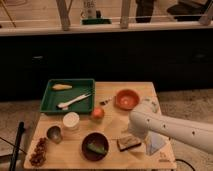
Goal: Place eraser in metal cup
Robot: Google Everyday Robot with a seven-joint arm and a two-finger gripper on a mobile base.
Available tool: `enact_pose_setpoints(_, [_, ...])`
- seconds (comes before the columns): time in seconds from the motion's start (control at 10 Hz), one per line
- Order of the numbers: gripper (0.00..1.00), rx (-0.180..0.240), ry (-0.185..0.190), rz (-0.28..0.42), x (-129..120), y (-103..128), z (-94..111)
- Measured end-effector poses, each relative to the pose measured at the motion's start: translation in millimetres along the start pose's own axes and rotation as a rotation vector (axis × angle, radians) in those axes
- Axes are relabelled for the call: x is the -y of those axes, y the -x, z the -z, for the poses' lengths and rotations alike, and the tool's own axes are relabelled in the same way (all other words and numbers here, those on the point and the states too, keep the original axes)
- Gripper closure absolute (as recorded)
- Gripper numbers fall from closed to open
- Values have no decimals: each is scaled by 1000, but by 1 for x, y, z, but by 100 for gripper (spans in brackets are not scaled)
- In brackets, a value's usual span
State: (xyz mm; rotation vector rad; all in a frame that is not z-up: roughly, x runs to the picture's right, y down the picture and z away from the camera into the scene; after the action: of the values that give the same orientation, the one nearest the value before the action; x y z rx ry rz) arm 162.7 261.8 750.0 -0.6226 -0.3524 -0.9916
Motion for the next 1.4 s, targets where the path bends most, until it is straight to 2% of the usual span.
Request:
enact_pose_setpoints(0.4, [20,25,31,-126,-5,3,-3])
enact_pose_setpoints(0.9, [20,58,63,-252,-5,6,-13])
enact_pose_setpoints(1.4, [20,80,74,-317,-9,6,-22])
